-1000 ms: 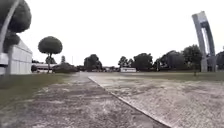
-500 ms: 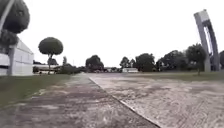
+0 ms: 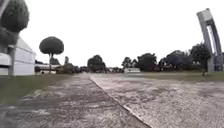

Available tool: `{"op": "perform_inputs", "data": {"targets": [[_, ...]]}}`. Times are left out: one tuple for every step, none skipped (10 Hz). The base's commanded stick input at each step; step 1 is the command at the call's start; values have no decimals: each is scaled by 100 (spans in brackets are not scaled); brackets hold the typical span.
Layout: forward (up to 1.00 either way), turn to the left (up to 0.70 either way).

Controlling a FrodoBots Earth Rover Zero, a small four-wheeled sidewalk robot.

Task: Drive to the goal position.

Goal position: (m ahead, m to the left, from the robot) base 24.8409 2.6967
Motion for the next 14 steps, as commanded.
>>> {"op": "perform_inputs", "data": {"targets": [[70, 0], [70, 0], [70, 0], [70, 0], [70, 0], [70, 0], [70, 0], [70, 0], [70, 0], [70, 0], [70, 0], [70, 0], [70, 0], [70, 0]]}}
